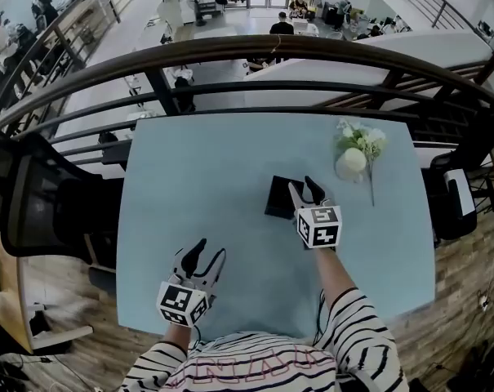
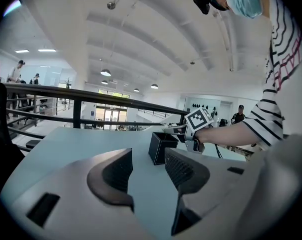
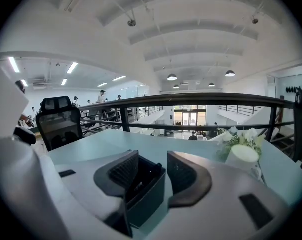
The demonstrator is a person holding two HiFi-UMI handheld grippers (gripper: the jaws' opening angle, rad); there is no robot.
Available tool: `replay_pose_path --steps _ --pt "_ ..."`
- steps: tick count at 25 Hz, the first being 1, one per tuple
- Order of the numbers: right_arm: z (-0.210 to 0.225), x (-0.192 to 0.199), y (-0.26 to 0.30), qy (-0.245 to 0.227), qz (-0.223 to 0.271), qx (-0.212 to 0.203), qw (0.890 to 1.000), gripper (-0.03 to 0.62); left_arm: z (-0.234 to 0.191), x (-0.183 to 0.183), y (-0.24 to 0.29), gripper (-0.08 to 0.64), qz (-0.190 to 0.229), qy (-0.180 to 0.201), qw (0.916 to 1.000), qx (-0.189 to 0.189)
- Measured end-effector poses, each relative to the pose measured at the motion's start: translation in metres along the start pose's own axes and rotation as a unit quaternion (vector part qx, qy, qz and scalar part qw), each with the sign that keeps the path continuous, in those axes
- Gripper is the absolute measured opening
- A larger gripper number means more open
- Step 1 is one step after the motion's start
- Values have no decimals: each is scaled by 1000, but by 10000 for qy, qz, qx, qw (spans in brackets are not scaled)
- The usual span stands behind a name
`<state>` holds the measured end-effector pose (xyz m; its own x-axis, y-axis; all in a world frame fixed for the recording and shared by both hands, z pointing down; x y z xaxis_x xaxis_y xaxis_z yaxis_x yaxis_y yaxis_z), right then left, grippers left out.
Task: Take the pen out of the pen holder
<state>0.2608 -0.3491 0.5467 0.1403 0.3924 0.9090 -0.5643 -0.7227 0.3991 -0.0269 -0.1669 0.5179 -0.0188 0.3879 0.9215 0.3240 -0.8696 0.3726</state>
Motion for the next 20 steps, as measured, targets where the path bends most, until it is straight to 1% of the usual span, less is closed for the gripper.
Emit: replay_pose_path --steps 10,14,20 --pt "-5 3 4 -19 -64 -128 9999 167 0 3 0 181 -2 -28 10000 -59" --pt "-10 4 4 -45 -79 -162 9998 138 -3 3 -1 181 10 -35 10000 -87" --pt "-14 7 8 -151 -206 -162 9995 120 -7 4 -6 181 40 -57 9999 -152"
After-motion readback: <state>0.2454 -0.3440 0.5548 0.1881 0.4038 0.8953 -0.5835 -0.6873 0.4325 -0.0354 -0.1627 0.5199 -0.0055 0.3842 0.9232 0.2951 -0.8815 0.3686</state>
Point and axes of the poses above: the fingertips, and each gripper's own axes: y forward along the fingers, z to its right, x out of its underside, the point moved 10 cm from there along -y, backward along the fingers, and after that the axes turned 10 degrees about -x, right-handed, at the moved point
